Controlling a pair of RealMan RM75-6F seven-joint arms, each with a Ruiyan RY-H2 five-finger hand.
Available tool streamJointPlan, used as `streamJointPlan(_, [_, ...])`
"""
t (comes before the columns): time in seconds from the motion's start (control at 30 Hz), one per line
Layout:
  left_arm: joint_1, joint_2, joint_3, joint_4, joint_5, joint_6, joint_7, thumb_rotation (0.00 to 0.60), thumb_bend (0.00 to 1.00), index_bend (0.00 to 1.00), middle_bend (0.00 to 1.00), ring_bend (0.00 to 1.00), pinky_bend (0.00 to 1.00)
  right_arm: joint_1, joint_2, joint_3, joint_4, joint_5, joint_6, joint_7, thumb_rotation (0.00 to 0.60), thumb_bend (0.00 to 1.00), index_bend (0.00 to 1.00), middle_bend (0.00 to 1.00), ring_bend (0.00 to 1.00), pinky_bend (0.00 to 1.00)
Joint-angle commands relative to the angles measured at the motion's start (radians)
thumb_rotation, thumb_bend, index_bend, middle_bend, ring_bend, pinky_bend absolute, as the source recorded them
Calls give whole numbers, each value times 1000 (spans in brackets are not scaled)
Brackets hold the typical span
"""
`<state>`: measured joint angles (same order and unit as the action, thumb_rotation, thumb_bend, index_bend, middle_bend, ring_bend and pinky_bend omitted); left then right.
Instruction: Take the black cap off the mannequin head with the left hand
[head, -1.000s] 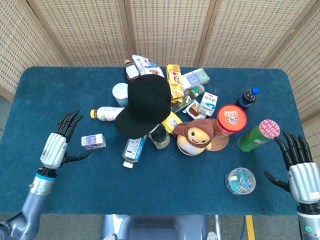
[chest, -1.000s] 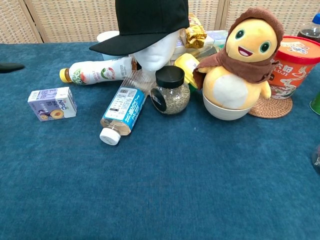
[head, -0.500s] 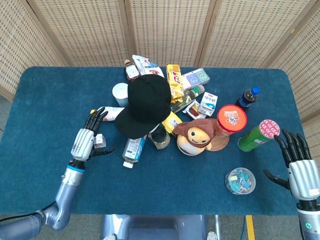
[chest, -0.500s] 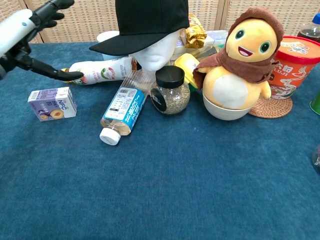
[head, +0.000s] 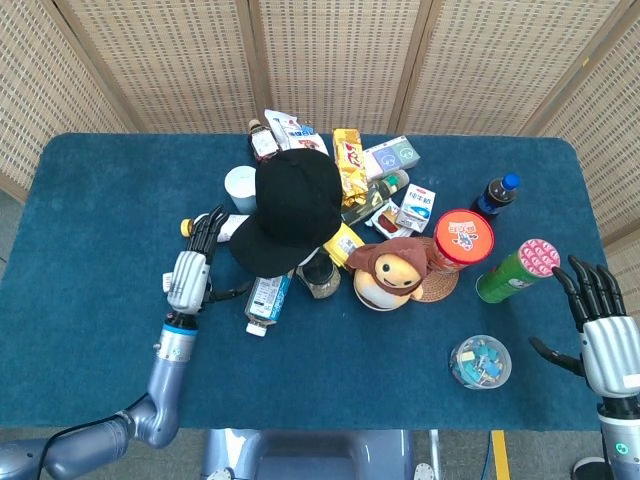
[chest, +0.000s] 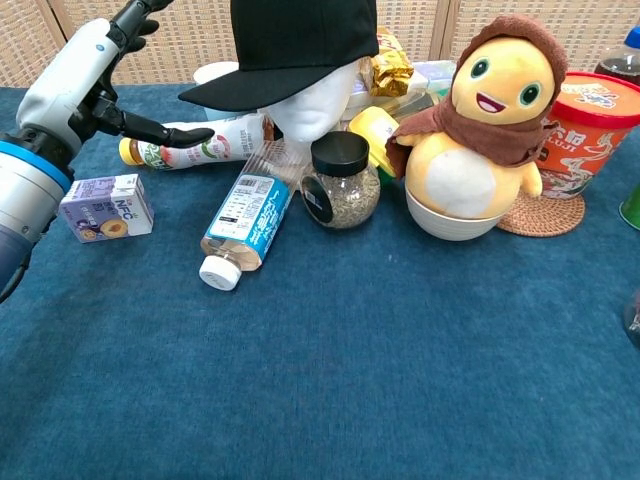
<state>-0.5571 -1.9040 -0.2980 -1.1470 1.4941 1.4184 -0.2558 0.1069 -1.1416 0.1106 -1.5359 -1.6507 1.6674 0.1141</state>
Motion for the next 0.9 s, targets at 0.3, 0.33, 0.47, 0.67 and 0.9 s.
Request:
streamJointPlan(0.3, [-32, -95, -34, 109, -16, 62, -19, 600, 295, 327, 160, 141, 292, 1, 1, -5, 0, -11, 4, 6, 600, 0, 69, 0, 0, 0])
streamJointPlan(0.33, [-35, -100, -35, 114, -19, 63, -24, 600, 308, 351, 182, 160, 313, 1, 1, -5, 1, -12, 5, 6, 600, 0, 69, 0, 0, 0])
streamJointPlan(0.47, [-39, -114, -43, 127, -18, 86, -42, 600, 371, 504, 328, 287, 433, 1, 2, -7, 0, -15, 4, 10, 600, 0, 69, 0, 0, 0])
streamJointPlan(0.67, [-46, -128, -52, 155, -17, 118, -49, 600, 397, 615, 432, 377, 523, 1, 3, -11, 0, -22, 6, 12, 600, 0, 69, 0, 0, 0])
streamJointPlan(0.9, [-55, -122, -66, 167, -13, 148, -55, 600, 399, 643, 459, 400, 542, 2, 3, -13, 0, -23, 2, 14, 600, 0, 69, 0, 0, 0])
